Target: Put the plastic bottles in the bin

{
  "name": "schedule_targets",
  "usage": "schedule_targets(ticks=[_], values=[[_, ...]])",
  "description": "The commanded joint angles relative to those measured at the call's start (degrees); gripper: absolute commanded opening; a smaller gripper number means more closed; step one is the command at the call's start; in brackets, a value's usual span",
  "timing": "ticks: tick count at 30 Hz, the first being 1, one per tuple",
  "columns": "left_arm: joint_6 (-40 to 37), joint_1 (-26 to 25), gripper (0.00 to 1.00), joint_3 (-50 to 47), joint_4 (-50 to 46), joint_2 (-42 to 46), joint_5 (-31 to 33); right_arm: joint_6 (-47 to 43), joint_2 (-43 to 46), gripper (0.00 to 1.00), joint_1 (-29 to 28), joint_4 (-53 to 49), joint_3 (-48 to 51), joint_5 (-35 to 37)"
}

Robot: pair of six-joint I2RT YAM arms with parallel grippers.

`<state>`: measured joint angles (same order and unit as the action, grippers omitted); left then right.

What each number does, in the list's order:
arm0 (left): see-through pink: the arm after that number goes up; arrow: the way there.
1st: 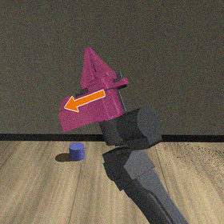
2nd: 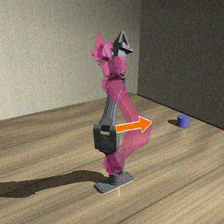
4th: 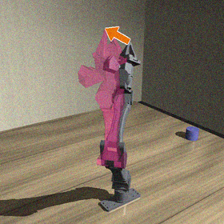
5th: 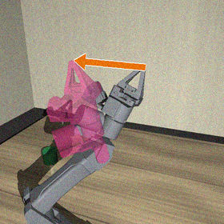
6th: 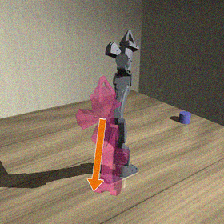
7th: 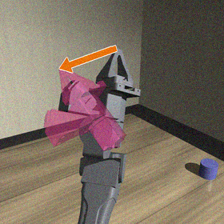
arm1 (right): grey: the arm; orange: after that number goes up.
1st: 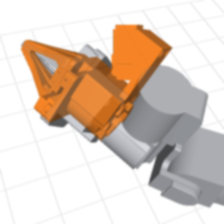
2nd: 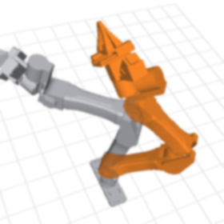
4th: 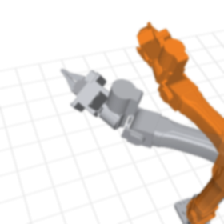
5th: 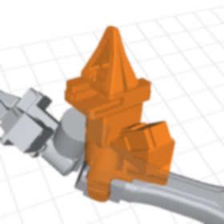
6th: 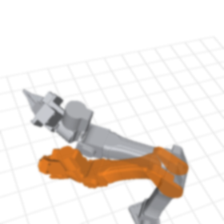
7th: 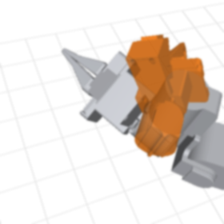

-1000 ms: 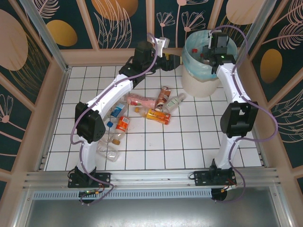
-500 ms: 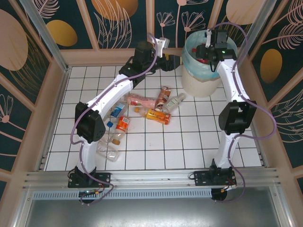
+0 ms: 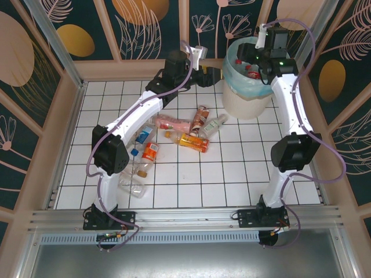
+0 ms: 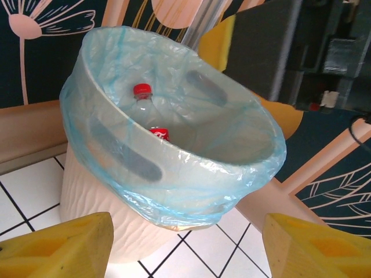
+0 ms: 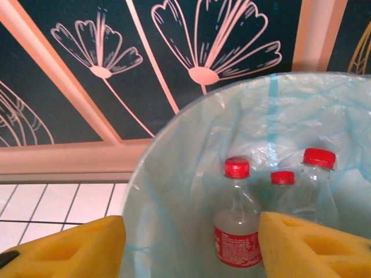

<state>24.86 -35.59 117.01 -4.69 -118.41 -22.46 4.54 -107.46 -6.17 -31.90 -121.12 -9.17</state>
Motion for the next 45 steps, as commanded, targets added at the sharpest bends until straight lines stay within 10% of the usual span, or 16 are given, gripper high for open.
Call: schedule_targets(ticks=[1,15,30,45], values=[[-2.2,-0.2,0.69,0.5,-0.4,3.6,2.3,2.3,2.9,0.60,-1.3,1.6,-0.9,-2.4],[-5.6,-0.1,0.72,-26.1,-9.7,28.6,24.8,-7.7,11.3,0.59,-21.3,5.6,13.1,-6.0],[13.4,0.5,0.73,-60.9,-21.0,54.6,40.5,-14.0,1.1,0.54,-32.4,3.7,27.0,-9.3],[17.3,1.1,0.73,-69.3,-23.2,62.2,47.8,-12.3,-18.1,0.58,-37.2,-0.3,10.1,-3.2]])
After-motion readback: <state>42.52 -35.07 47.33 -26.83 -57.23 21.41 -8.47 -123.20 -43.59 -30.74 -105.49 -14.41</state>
